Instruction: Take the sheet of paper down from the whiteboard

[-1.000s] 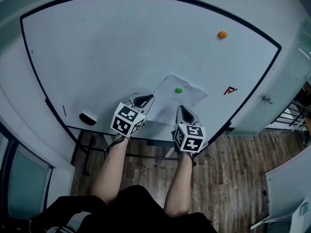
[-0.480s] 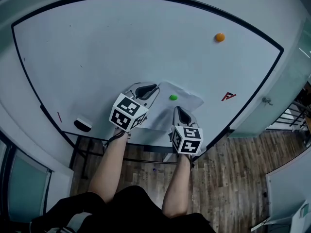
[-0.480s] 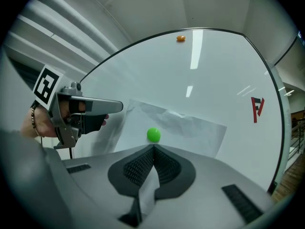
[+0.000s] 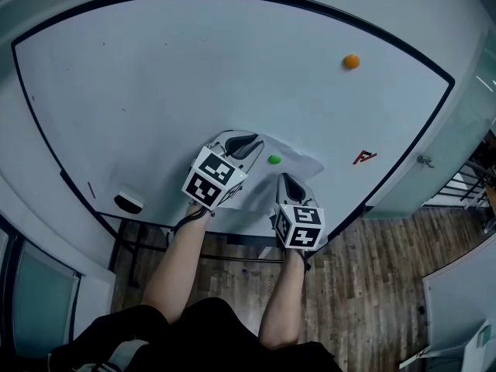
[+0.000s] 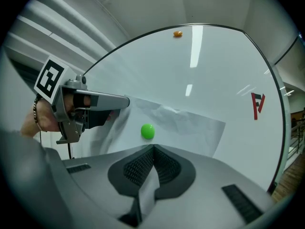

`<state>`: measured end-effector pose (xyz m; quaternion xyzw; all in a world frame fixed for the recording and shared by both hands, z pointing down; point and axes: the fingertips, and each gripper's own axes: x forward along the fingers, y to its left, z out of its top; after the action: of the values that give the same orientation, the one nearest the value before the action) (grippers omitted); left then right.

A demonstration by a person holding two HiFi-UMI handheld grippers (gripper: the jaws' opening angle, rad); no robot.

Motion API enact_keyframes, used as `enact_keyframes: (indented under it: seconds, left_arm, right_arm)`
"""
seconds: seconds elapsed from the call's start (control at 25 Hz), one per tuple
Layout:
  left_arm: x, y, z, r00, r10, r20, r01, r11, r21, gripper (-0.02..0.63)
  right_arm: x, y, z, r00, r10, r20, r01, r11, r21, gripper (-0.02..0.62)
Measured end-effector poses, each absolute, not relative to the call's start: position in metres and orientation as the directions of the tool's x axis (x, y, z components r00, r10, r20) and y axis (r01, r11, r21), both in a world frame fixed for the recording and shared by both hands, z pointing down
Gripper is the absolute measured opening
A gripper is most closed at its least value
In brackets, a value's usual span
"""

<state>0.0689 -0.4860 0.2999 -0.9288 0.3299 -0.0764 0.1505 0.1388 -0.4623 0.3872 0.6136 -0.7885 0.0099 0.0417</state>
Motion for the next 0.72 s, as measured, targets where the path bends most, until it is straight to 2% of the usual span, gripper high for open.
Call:
enact_keyframes:
  seconds: [0.16, 0.72]
  left_arm:
    - [0.067, -0.488, 0.300, 0.768, -0.640, 0.025, -0.601, -0.734, -0.315, 0.041]
    - [0.050, -0.492, 0.320, 0.735, -0.676, 0.041, -0.645, -0.717, -0.266, 0.021]
  right_arm:
    - [0.142, -0.462, 0.388, -0.243, -0.967, 0.078, -0.969, 0.246, 0.035, 0.023]
    - [0.141, -0.456, 0.388, -0.251, -0.965, 0.074, -0.967, 0.253, 0.018, 0.023]
